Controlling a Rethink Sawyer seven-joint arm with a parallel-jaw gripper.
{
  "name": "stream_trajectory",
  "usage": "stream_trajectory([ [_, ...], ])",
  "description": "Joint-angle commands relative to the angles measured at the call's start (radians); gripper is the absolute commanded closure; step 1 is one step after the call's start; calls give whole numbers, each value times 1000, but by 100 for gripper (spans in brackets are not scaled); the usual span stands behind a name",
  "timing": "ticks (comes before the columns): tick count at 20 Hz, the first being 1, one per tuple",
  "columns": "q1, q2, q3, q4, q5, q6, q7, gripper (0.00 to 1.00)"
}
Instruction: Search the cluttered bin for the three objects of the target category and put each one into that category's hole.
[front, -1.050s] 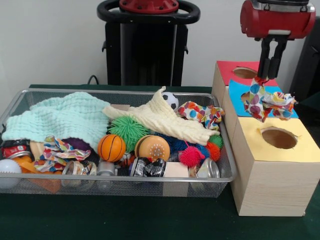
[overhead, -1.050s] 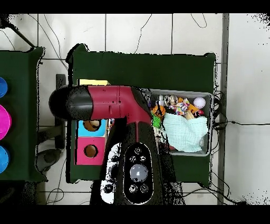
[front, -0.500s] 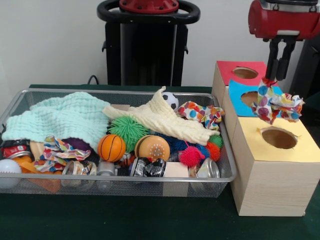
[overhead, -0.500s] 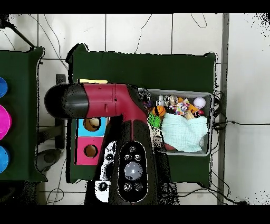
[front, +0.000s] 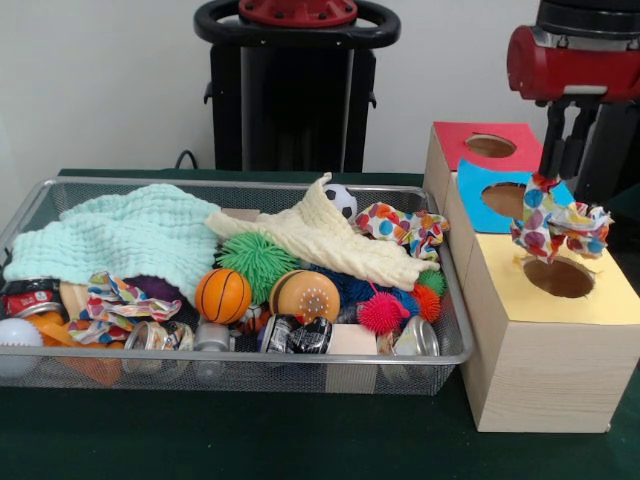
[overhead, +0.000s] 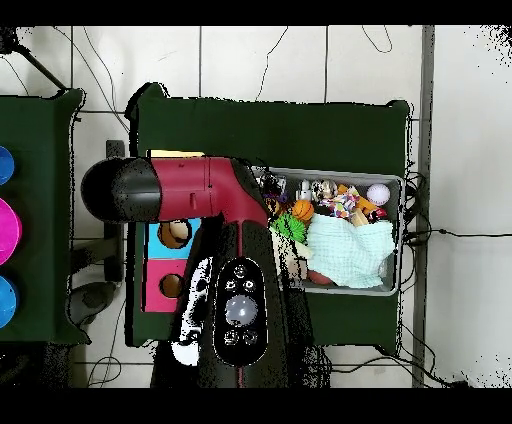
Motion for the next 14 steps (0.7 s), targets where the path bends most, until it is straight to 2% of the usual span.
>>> stream_trajectory([
  [1,-4,62,-8,-17,28,-34,247,100],
  [14,-1,44,-17,-2,43,-25,236,100],
])
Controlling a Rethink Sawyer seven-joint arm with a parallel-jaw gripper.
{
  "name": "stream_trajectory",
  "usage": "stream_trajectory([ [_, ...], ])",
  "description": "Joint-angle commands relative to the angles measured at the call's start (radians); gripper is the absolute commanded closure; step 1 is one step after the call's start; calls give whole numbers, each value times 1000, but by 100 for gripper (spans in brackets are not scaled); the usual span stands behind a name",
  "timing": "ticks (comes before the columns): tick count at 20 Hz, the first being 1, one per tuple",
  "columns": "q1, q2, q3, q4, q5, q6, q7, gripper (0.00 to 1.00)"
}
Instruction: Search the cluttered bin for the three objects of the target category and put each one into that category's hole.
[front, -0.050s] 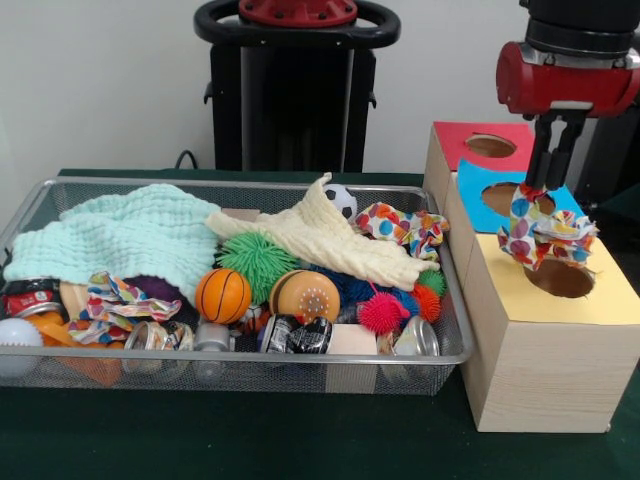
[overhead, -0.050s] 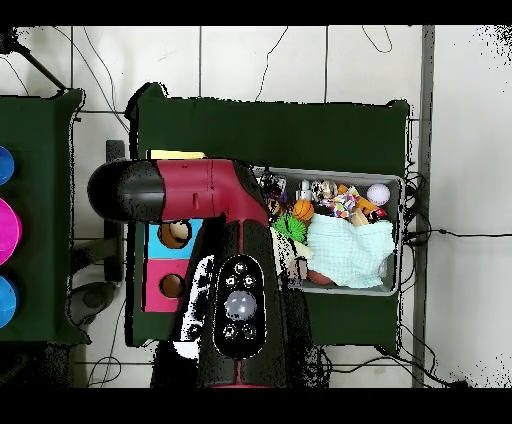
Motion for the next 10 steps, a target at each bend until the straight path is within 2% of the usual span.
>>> stream_trajectory([
  [1,-7,18,3,-2,39,-21,235,100],
  [10,6,28,-5,16,47,-49,245,100],
])
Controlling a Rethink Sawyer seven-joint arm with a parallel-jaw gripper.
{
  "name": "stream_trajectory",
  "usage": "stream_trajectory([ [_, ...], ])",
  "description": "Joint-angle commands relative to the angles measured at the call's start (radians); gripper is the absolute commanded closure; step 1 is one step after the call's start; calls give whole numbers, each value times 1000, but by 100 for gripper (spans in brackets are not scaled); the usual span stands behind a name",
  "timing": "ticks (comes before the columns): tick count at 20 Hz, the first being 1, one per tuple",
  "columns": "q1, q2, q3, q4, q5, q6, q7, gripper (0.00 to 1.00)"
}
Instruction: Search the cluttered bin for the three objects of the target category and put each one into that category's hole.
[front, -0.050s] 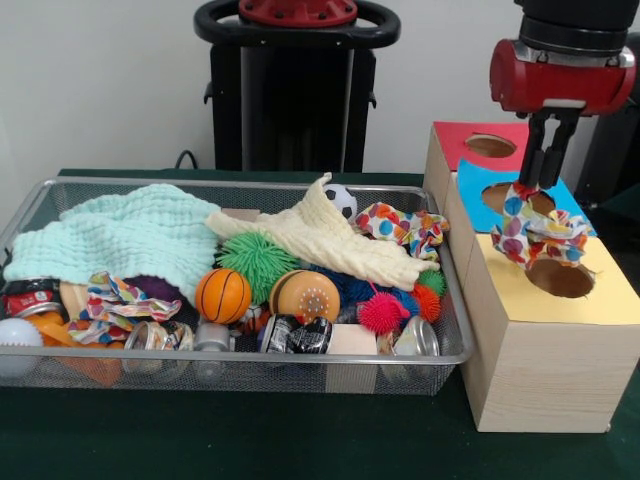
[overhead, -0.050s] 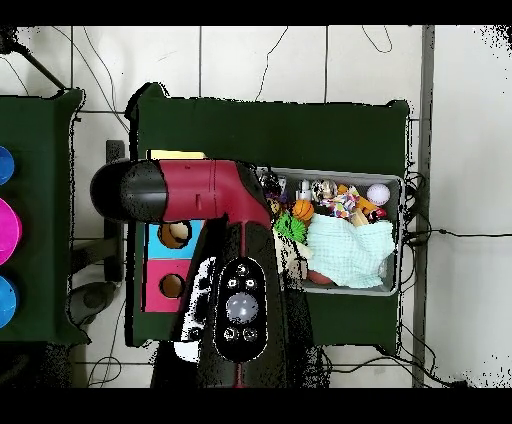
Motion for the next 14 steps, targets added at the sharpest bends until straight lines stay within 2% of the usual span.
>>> stream_trajectory([
  [1,0,30,14,16,40,-52,243,100],
  [14,15,60,2,-8,58,-65,244,100],
])
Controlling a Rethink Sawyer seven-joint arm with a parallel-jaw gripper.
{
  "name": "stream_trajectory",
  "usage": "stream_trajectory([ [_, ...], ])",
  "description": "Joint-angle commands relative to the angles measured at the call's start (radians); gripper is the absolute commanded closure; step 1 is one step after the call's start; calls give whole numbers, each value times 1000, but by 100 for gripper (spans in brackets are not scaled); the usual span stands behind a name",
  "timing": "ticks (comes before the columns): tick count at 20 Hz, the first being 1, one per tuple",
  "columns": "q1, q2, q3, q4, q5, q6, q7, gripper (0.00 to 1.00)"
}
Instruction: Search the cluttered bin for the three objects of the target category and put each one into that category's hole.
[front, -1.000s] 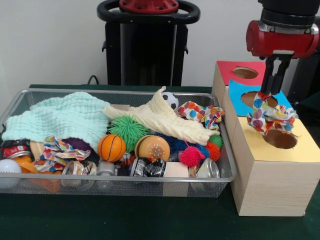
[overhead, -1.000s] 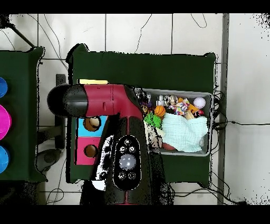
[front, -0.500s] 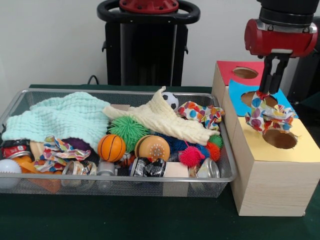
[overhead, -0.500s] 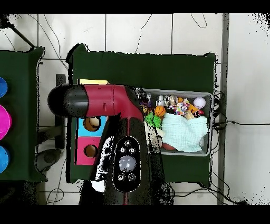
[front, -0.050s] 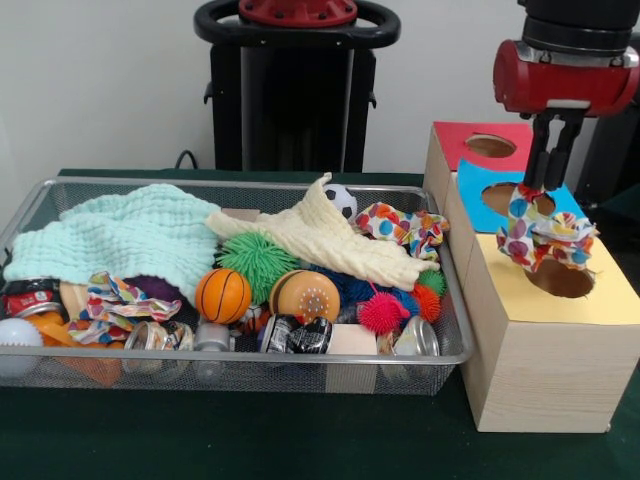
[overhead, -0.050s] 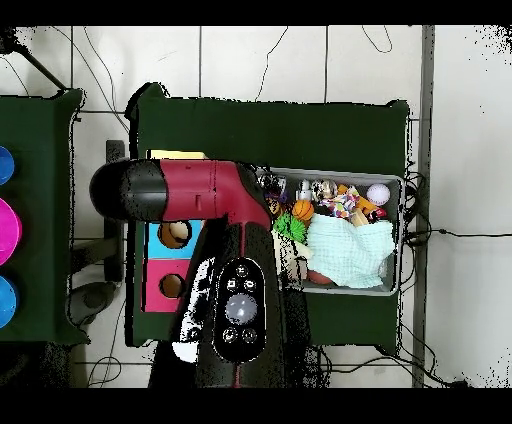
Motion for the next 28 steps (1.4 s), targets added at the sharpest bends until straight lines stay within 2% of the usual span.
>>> stream_trajectory([
  [1,6,52,13,-4,31,-51,243,100],
  [14,15,44,0,3,34,-56,235,100],
  [15,13,44,2,6,38,-57,235,0],
  [21,14,32,2,14,47,-74,244,0],
  [28,-5,42,24,20,63,-71,207,0],
])
